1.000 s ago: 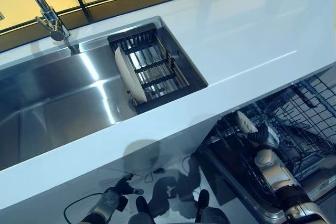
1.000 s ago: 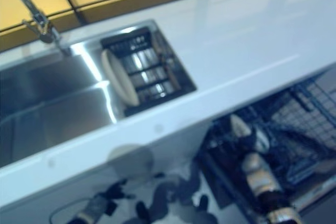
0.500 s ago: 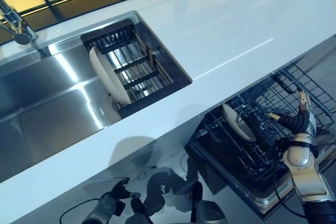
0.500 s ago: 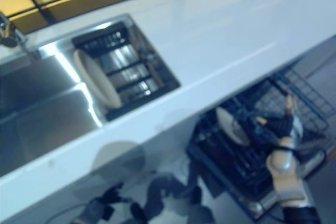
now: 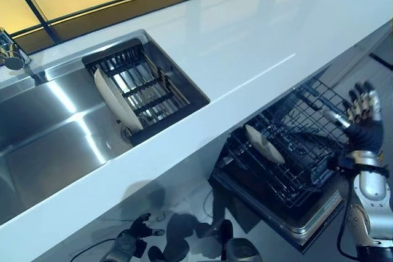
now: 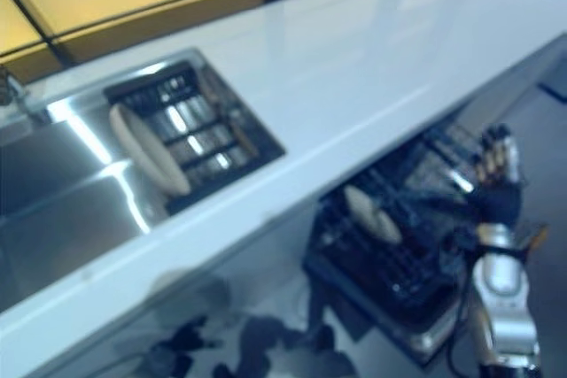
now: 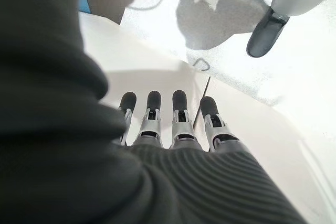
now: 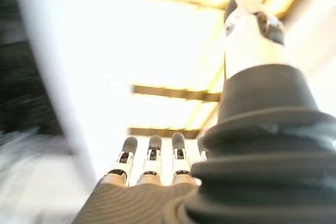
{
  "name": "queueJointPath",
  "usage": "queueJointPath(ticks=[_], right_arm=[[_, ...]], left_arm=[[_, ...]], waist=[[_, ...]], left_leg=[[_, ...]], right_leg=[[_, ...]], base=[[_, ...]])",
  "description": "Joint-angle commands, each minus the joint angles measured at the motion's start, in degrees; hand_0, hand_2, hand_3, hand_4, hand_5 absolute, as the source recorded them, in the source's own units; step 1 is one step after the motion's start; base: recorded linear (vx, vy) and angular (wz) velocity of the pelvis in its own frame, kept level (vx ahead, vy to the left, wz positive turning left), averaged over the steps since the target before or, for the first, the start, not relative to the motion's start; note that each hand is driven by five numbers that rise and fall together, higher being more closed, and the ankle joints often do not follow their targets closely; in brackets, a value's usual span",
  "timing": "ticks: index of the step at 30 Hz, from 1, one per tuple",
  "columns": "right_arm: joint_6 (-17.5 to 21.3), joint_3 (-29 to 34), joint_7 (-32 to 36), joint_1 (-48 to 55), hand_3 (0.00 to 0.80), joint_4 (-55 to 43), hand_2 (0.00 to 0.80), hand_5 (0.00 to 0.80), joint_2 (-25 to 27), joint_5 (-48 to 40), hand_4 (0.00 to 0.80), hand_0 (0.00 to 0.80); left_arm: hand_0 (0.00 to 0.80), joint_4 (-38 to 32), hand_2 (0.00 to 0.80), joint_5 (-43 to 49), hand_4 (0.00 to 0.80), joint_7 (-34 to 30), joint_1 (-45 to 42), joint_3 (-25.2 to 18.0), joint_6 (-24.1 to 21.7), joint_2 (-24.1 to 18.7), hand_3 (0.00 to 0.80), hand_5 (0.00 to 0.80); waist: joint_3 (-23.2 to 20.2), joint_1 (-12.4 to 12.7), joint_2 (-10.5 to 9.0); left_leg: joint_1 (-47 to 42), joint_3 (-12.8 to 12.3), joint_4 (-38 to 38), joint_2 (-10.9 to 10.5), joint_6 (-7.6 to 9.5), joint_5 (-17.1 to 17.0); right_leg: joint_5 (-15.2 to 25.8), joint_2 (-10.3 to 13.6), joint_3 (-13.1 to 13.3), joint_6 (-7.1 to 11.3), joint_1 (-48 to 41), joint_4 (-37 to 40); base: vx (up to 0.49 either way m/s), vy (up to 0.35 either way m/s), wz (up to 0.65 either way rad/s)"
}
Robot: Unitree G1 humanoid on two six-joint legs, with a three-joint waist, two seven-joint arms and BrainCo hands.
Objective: Take plates into dishwasher
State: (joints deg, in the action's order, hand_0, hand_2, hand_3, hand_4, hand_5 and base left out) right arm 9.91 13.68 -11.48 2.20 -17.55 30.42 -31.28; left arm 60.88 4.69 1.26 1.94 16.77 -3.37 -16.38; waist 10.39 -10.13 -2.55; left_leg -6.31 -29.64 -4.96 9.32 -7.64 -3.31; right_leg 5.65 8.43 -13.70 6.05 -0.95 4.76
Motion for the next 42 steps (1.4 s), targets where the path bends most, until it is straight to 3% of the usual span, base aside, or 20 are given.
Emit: queueJointPath(ticks=[1,5,11,16,17,21,24,26,29,30,32,34,38,42], right_arm=[[6.05,2.49,4.13,-5.53,0.0,-6.33,0.0,0.0,3.02,-4.43,0.0,0.0],[3.83,-1.68,4.06,-13.91,0.0,-9.14,0.0,0.0,4.44,-3.49,0.0,0.0],[-2.58,-7.21,0.67,-26.09,0.0,-9.47,0.0,0.0,6.56,-3.43,0.0,0.0],[-6.71,-9.98,0.41,-30.16,0.0,-7.23,0.0,0.0,6.08,-6.2,0.0,0.0],[-7.94,-11.01,-0.12,-31.17,0.0,-6.13,0.0,0.0,5.87,-5.93,0.0,0.0],[-9.12,-13.47,-1.28,-32.58,0.0,-2.63,0.0,0.0,5.14,-3.93,0.0,0.0],[-9.46,-14.29,-1.46,-32.87,0.0,-1.73,0.0,0.0,4.82,-3.4,0.0,0.0],[-10.03,-14.77,-1.48,-33.15,0.0,-1.66,0.0,0.0,4.42,-3.47,0.0,0.0],[-11.43,-15.23,-1.87,-33.42,0.0,-1.91,0.0,0.0,5.19,-4.75,0.0,0.0],[-11.81,-15.19,-1.89,-33.35,0.0,-1.7,0.0,0.0,5.74,-5.59,0.0,0.0],[-12.28,-15.13,-1.48,-33.05,0.0,-1.39,0.0,0.0,6.74,-7.18,0.0,0.0],[-13.7,-14.96,-1.29,-33.22,0.0,-1.07,0.0,0.0,7.56,-9.24,0.0,0.0],[-16.13,-15.11,-1.09,-32.61,0.0,-0.14,0.0,0.0,7.91,-14.42,0.0,0.0],[-18.91,-16.63,-0.95,-34.05,0.0,2.39,0.0,0.0,6.98,-18.03,0.0,0.0]], left_arm=[[0.0,2.59,0.0,-1.33,0.0,1.5,1.23,0.2,-0.06,-0.97,0.0,0.0],[0.0,4.44,0.0,-1.59,0.0,2.01,1.76,0.92,-0.05,-1.18,0.0,0.0],[0.0,6.78,0.0,-1.95,0.0,2.3,2.4,1.26,-0.12,-1.91,0.0,0.0],[0.0,7.74,0.0,-1.57,0.0,1.46,2.34,1.68,-0.14,-2.49,0.0,0.0],[0.0,7.9,0.0,-1.31,0.0,1.06,2.27,1.89,-0.24,-2.61,0.0,0.0],[0.0,8.55,0.0,0.68,0.0,-0.61,1.92,3.01,-0.35,-2.61,0.0,0.0],[0.0,8.03,0.0,1.53,0.0,-1.07,1.21,4.0,0.15,-2.81,0.0,0.0],[0.0,7.38,0.0,1.43,0.0,-0.65,1.29,4.16,1.04,-2.92,0.0,0.0],[0.0,7.57,0.0,0.37,0.0,-0.41,2.32,3.56,1.11,-3.18,0.0,0.0],[0.0,7.77,0.0,0.26,0.0,-0.25,2.62,3.35,0.75,-3.15,0.0,0.0],[0.0,7.54,0.0,0.39,0.0,-0.09,2.8,3.17,0.76,-3.15,0.0,0.0],[0.0,7.25,0.0,0.58,0.0,0.01,2.96,3.06,0.88,-3.13,0.0,0.0],[0.0,6.96,0.0,0.98,0.0,-0.18,4.12,2.87,1.48,-2.96,0.0,0.0],[0.0,6.62,0.0,0.78,0.0,-1.09,4.83,4.05,1.97,-2.68,0.0,0.0]], waist=[[-2.19,1.24,-0.89],[-3.19,2.87,-1.29],[-4.61,5.75,-1.84],[-5.45,7.4,-2.04],[-5.47,7.84,-2.09],[-5.39,8.64,-1.84],[-4.87,8.65,-1.91],[-4.52,8.37,-1.96],[-4.34,7.5,-1.6],[-4.51,7.26,-1.34],[-4.76,7.19,-1.21],[-5.07,7.31,-1.32],[-5.18,7.41,-1.7],[-5.36,7.34,-1.68]], left_leg=[[-0.5,-1.2,0.62,-3.19,6.32,3.92],[-0.68,-0.21,0.47,-4.48,7.23,4.63],[-0.37,2.29,0.09,-5.89,8.05,5.18],[0.22,4.33,-0.04,-7.21,8.91,5.57],[0.77,4.2,-0.04,-7.48,9.61,4.59],[0.58,6.63,-0.04,-8.71,10.84,5.13],[0.14,7.08,-0.04,-9.26,10.84,5.66],[0.09,7.21,-0.04,-9.45,10.67,6.02],[1.29,8.11,-0.04,-10.1,10.96,5.99],[1.97,8.4,-0.04,-10.52,11.1,5.63],[2.46,9.69,-0.04,-11.53,11.14,5.3],[2.36,11.21,-0.04,-12.62,10.86,5.19],[1.5,13.27,-0.04,-14.16,10.43,5.36],[1.48,16.05,-0.04,-15.33,9.94,4.78]], right_leg=[[-5.24,2.8,-0.65,3.1,0.59,-9.58],[-2.43,4.63,-1.14,3.87,0.86,-11.28],[0.98,7.05,-1.81,4.54,1.02,-14.24],[3.7,8.67,-1.46,5.09,1.43,-17.79],[5.39,9.15,-1.52,4.3,2.2,-19.24],[8.09,10.58,0.51,4.48,3.85,-24.61],[9.74,10.88,0.36,4.94,5.49,-24.18],[9.33,10.06,0.03,4.91,6.41,-22.97],[5.06,5.41,0.55,3.77,6.99,-23.72],[2.96,2.79,0.68,3.26,6.86,-25.12],[0.82,-0.73,-0.49,2.57,7.41,-26.86],[-0.86,-2.79,-2.77,1.86,8.16,-26.23],[-1.22,-3.38,-6.03,0.91,8.72,-22.67],[0.67,-4.86,-5.12,0.49,9.57,-20.85]], base=[[0.08,0.133,0.02],[0.085,0.149,0.04],[0.086,0.13,0.13],[0.063,0.14,0.19],[0.068,0.191,0.33],[0.146,0.21,0.29],[0.101,0.141,0.21],[0.019,0.106,0.13],[-0.049,0.135,0.14],[-0.084,0.129,0.22],[-0.114,0.123,0.44],[-0.139,0.064,0.46],[-0.175,-0.021,0.28],[-0.182,-0.027,0.28]])
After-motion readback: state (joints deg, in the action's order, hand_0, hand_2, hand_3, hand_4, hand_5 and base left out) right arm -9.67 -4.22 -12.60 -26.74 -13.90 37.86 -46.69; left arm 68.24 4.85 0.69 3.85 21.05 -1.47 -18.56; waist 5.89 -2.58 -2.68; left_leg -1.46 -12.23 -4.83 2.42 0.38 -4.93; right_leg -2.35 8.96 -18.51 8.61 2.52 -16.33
